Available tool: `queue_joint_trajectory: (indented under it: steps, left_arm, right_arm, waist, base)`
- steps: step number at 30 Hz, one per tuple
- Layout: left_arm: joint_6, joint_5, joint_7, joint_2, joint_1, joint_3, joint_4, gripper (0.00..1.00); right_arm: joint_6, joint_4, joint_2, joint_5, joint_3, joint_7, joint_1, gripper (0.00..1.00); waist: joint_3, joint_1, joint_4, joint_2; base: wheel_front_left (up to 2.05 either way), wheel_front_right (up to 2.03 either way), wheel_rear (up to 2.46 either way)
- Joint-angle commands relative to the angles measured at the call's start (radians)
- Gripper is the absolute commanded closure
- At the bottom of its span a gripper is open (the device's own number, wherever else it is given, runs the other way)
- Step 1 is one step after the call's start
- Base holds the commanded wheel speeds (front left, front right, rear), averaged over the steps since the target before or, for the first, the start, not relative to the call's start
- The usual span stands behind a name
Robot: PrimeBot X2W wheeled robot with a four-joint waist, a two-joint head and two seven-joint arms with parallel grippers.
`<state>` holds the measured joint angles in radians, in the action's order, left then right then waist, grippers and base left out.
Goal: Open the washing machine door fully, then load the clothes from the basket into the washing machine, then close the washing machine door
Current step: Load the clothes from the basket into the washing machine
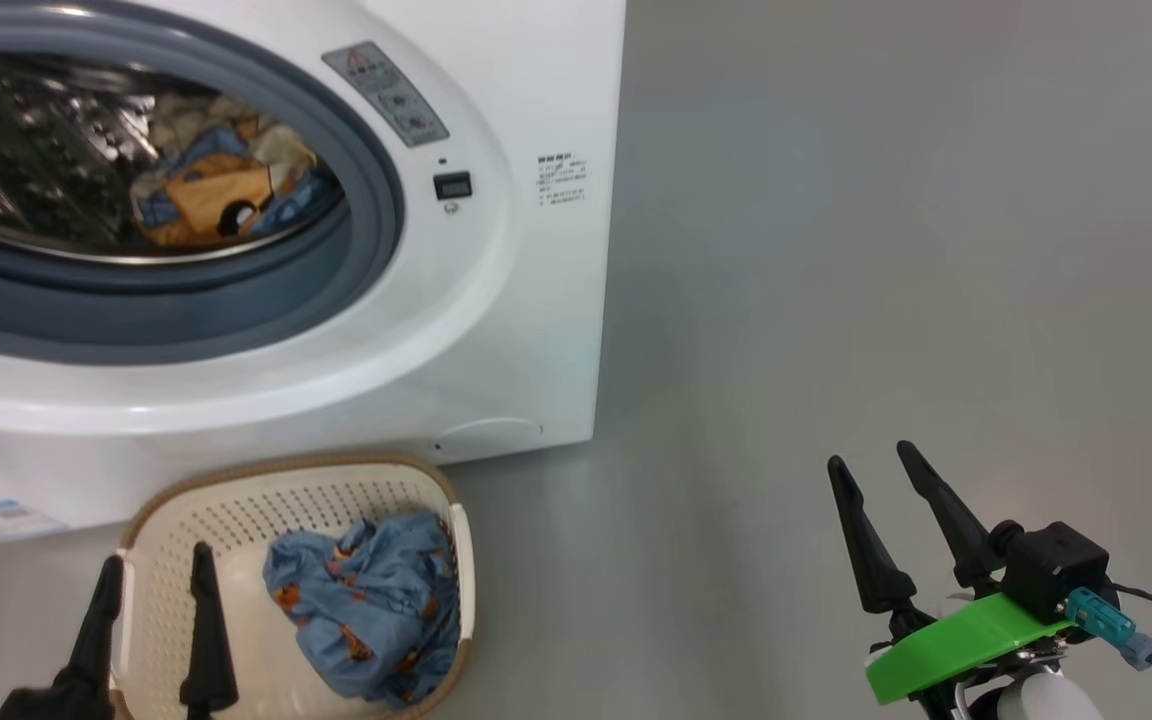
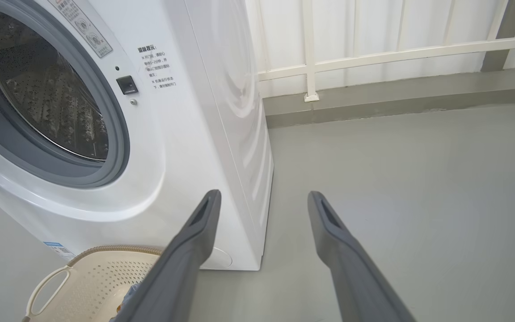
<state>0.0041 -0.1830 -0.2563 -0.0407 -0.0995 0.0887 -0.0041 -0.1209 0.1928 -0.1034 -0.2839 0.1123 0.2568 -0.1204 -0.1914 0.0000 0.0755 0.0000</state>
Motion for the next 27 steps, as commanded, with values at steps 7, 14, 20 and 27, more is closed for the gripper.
queue_joint_trajectory:
  steps: [7, 14, 20, 27]
  left_arm:
    - [-0.006, -0.014, -0.006, -0.009, 0.134, -0.005, 0.035, 0.0]
    - [-0.033, -0.018, -0.006, -0.009, 0.277, -0.01, 0.114, 0.0]
    - [-0.05, -0.014, -0.006, -0.009, 0.396, 0.009, 0.202, 0.0]
    - [-0.086, -0.006, -0.006, -0.026, 0.491, 0.036, 0.364, 0.0]
  right_arm:
    - [-0.01, -0.036, 0.006, 0.005, 0.027, 0.005, -0.053, 0.0]
    - [-0.01, -0.054, 0.008, 0.011, 0.031, 0.005, -0.101, 0.0]
    - [-0.01, -0.07, 0.014, 0.016, 0.036, 0.005, -0.146, 0.0]
    - [-0.01, -0.074, 0.024, 0.015, 0.048, 0.005, -0.179, 0.0]
  waist:
    - [-0.163, 0.0, -0.021, 0.0]
    - [-0.327, 0.0, -0.031, 0.0]
    - [-0.434, 0.0, -0.03, 0.0]
    - [-0.513, 0.0, -0.003, 0.0]
  base:
    - [0.0, 0.0, 0.0]
    - [0.0, 0.0, 0.0]
    - [0.0, 0.0, 0.0]
    - [0.0, 0.0, 0.0]
